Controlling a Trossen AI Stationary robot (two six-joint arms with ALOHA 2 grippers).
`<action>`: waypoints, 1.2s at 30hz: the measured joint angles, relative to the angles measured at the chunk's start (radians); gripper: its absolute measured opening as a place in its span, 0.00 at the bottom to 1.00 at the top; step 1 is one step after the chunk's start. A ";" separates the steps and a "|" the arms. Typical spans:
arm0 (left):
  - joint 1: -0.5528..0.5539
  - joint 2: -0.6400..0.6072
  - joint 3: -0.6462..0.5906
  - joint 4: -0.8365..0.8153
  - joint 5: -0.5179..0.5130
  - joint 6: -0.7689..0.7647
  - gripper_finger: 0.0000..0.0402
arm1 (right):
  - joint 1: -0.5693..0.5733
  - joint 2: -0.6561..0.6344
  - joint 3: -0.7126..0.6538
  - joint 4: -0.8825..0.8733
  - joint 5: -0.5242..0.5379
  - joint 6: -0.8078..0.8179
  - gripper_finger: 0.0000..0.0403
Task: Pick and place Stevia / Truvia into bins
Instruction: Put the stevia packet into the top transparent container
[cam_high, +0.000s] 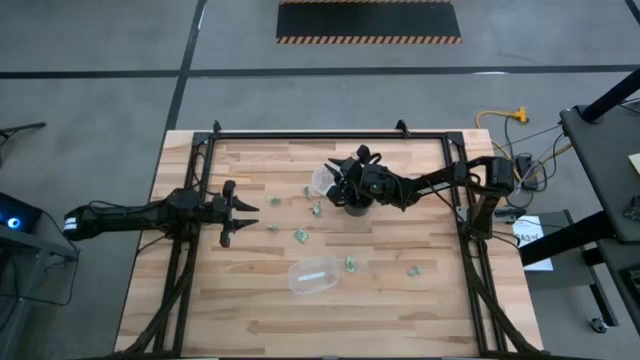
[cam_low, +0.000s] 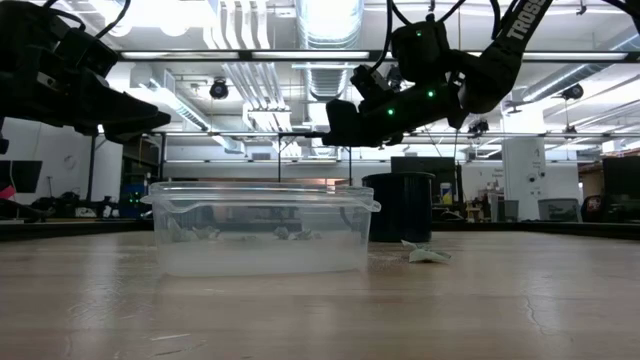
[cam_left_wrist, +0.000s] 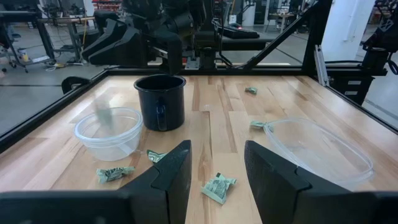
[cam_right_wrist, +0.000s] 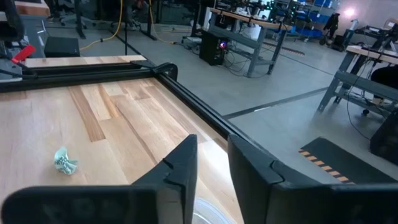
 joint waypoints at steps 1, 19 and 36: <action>0.000 0.000 0.000 0.000 0.000 0.000 0.33 | 0.000 0.000 0.000 0.000 -0.001 0.000 0.22; 0.000 0.000 0.000 0.000 0.000 0.000 0.33 | 0.000 -0.001 0.014 -0.082 -0.002 -0.032 0.43; 0.000 0.000 0.000 0.000 0.000 0.000 0.33 | 0.093 -0.007 0.168 -0.448 -0.005 -0.187 0.46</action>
